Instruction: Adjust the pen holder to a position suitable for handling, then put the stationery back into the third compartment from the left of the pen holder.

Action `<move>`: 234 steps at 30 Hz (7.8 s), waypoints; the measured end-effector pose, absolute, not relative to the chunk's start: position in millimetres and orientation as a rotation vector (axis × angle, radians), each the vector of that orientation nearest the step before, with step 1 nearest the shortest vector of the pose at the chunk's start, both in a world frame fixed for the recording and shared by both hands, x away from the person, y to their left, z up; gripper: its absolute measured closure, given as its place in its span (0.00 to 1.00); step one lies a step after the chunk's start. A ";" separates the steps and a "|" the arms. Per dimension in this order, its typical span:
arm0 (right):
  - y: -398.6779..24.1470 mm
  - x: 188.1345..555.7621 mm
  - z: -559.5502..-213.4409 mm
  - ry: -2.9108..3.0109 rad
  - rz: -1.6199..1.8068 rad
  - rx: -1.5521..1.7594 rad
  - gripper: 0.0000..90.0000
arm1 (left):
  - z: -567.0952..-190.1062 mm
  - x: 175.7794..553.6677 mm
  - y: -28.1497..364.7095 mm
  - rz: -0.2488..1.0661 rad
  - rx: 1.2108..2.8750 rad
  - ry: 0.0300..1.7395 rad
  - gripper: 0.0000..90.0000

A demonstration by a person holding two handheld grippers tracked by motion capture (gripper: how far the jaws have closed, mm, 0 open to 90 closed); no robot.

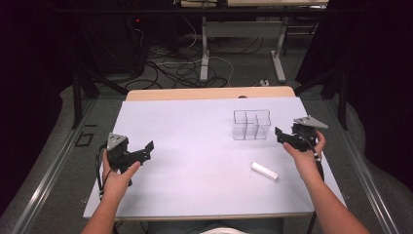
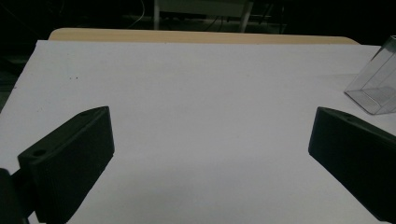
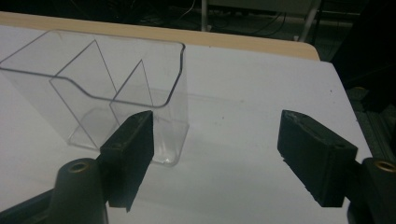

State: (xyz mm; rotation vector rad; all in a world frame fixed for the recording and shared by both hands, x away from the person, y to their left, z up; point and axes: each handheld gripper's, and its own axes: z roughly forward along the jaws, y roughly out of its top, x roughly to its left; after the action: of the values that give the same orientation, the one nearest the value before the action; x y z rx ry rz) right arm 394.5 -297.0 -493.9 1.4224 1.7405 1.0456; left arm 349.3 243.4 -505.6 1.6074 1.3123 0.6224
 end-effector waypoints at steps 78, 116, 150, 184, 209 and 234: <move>-194.5 466.8 -517.0 2.098 1.028 1.239 1.00 | -516.3 354.1 240.4 0.585 1.667 1.333 0.01; -161.9 463.9 -508.2 2.125 1.082 1.199 0.84 | -516.6 353.9 241.5 0.581 1.669 1.330 0.01; -196.3 408.4 -478.8 2.305 1.130 1.029 0.33 | -517.1 353.7 241.6 0.575 1.677 1.335 0.01; -242.7 358.8 -513.5 2.603 0.854 0.982 0.36 | -517.2 349.5 242.1 0.578 1.677 1.336 0.01; -251.3 350.8 -516.6 2.775 0.554 0.968 0.48 | -516.5 347.5 242.3 0.575 1.667 1.345 0.01; -260.8 352.0 -527.5 2.848 0.456 0.941 0.76 | -518.6 349.7 239.3 0.563 1.681 1.347 0.01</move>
State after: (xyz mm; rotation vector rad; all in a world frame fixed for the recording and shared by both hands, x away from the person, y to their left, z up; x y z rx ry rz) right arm 352.0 -260.8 -527.5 0.9414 2.8482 0.4556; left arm 349.7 239.3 -518.6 1.6806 1.3468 0.5635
